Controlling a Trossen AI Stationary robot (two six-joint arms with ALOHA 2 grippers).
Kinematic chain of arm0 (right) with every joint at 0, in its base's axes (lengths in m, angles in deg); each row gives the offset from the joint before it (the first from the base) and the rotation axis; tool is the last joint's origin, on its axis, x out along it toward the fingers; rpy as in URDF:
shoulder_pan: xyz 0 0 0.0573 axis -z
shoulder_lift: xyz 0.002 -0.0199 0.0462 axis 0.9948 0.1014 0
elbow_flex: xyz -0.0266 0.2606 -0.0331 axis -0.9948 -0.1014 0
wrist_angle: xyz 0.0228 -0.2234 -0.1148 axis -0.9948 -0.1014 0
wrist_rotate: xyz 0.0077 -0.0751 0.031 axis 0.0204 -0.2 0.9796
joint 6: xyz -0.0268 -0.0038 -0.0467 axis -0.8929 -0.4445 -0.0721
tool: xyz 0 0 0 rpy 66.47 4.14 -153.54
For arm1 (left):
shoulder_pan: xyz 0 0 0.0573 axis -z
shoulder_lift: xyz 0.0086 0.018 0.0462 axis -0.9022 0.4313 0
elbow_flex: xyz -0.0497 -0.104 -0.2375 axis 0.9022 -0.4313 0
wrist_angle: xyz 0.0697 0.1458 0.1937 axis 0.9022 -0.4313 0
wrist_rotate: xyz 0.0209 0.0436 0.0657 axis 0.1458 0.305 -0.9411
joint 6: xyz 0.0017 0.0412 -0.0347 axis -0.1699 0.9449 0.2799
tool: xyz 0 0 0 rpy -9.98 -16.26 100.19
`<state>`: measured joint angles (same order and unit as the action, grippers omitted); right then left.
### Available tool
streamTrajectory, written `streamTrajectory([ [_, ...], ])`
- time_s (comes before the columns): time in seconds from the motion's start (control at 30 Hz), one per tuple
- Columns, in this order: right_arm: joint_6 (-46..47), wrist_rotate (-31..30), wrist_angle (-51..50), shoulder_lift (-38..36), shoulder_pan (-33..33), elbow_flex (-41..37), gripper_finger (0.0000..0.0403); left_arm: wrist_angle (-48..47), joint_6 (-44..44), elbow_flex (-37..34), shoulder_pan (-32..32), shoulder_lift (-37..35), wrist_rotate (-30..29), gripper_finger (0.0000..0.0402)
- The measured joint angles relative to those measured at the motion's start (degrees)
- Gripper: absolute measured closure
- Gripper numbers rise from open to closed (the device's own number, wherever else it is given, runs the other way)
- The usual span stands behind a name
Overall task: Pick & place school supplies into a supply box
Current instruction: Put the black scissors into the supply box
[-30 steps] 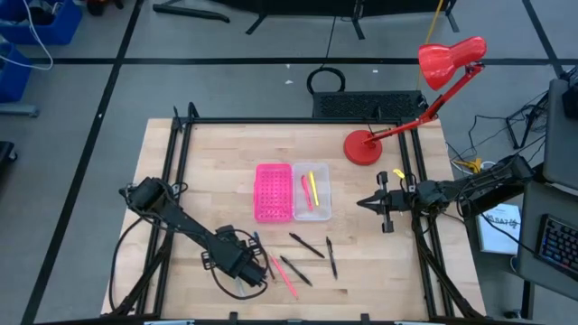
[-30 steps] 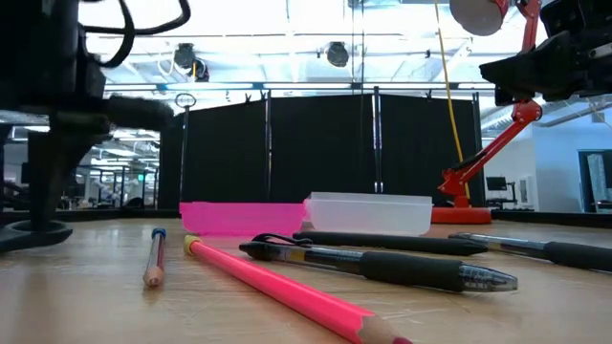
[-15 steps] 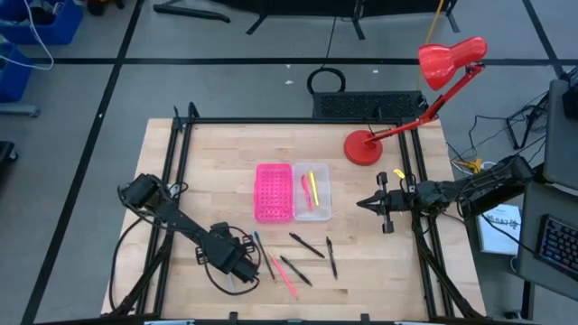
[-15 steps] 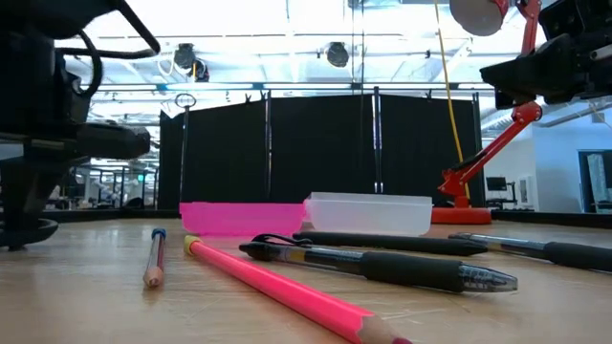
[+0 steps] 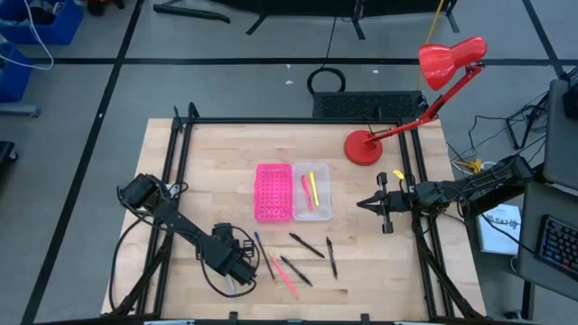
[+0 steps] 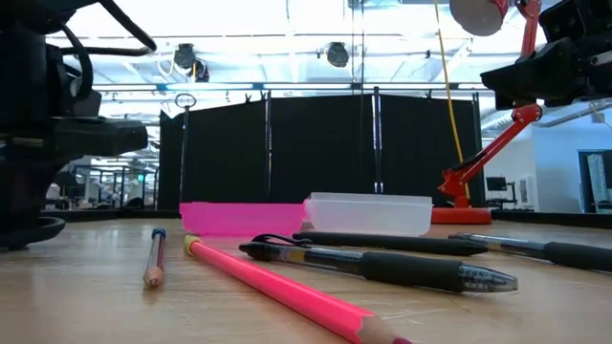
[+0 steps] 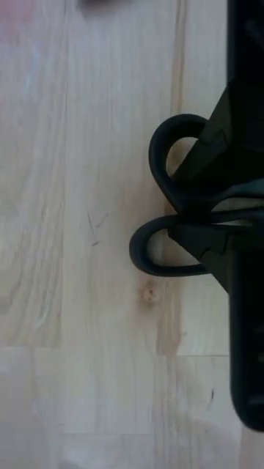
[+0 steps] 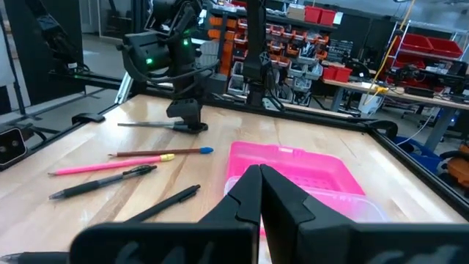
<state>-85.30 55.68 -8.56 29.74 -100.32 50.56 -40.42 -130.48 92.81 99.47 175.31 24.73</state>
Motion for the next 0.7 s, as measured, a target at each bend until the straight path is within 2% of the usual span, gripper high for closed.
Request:
streamTrajectory([
  [0.17,0.9,0.0,-0.1,0.0,0.0,0.0,0.0403,-2.7,2.1,1.5,-0.1,-1.1,-1.6,0.0339],
  [0.33,1.3,0.0,-0.9,0.0,0.0,0.0,0.0403,-4.2,3.9,2.5,-0.4,-4.1,-9.0,0.0339],
  [0.53,1.3,0.1,-0.9,0.0,0.0,0.0,0.0403,-4.3,6.4,2.8,-0.9,-9.9,-14.5,0.0339],
  [0.7,0.8,0.0,-0.9,0.0,0.0,0.0,0.0403,-0.8,16.0,3.7,-5.5,-14.4,-19.2,0.0339],
])
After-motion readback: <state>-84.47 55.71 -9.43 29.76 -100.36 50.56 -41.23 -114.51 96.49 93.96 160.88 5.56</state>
